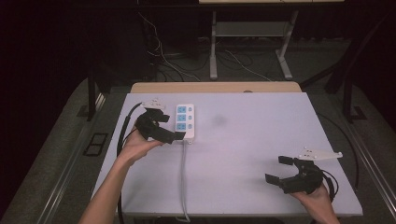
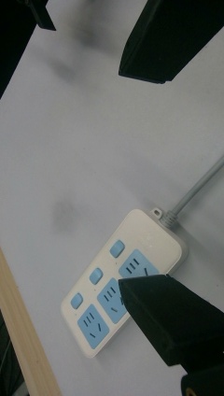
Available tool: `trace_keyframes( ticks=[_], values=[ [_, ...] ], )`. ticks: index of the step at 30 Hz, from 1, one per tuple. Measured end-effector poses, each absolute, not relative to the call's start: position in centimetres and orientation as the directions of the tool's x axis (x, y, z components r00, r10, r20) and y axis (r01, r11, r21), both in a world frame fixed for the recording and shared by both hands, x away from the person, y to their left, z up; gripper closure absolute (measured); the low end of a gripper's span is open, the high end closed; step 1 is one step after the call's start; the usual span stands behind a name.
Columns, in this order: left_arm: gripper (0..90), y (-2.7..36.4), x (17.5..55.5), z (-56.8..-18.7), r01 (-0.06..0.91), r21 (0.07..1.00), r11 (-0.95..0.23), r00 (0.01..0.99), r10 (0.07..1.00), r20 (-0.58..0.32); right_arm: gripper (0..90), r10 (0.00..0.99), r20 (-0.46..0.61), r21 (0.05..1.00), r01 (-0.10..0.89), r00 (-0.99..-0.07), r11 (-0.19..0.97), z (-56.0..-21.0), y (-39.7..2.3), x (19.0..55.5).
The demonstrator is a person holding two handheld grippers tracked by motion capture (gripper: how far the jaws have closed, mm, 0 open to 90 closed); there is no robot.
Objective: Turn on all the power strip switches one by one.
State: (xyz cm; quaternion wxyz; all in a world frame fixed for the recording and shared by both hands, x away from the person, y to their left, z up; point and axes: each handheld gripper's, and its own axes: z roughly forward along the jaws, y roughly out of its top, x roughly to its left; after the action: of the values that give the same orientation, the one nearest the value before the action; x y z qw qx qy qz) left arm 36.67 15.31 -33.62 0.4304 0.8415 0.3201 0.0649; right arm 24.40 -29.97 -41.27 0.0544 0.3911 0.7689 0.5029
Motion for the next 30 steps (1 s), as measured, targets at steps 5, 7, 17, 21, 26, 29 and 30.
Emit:
trace_keyframes(
  ticks=[5,7,17,21,26,29,30],
  values=[
    [0.0,15.1,37.6,-33.6,0.493,0.756,-0.431,0.782,0.599,-0.168,0.4,0.656,0.311,0.816,0.547,-0.687,0.186,-41.3,-30.0,24.4],
    [0.3,15.0,38.2,-33.7,0.499,0.748,-0.438,0.782,0.599,-0.171,0.5,0.657,0.313,0.817,0.547,-0.686,0.182,-41.3,-30.0,24.4],
    [3.7,14.5,39.6,-33.7,0.509,0.725,-0.464,0.783,0.6,-0.166,0.4,0.659,0.317,0.816,0.55,-0.683,0.177,-41.3,-30.2,24.4],
    [4.9,14.3,40.2,-33.7,0.512,0.718,-0.472,0.783,0.6,-0.164,0.5,0.659,0.317,0.818,0.548,-0.682,0.173,-41.3,-30.2,24.4],
    [10.7,13.8,40.9,-33.8,0.514,0.711,-0.48,0.783,0.601,-0.161,0.4,0.662,0.318,0.816,0.551,-0.679,0.173,-41.3,-30.3,24.4],
    [14.6,13.3,41.1,-33.8,0.509,0.709,-0.488,0.789,0.595,-0.156,0.4,0.663,0.316,0.815,0.552,-0.679,0.176,-41.3,-30.3,24.5],
    [16.3,13.1,41.2,-33.8,0.506,0.707,-0.494,0.792,0.591,-0.154,0.5,0.663,0.314,0.816,0.55,-0.679,0.177,-41.4,-30.3,24.5]
  ],
)
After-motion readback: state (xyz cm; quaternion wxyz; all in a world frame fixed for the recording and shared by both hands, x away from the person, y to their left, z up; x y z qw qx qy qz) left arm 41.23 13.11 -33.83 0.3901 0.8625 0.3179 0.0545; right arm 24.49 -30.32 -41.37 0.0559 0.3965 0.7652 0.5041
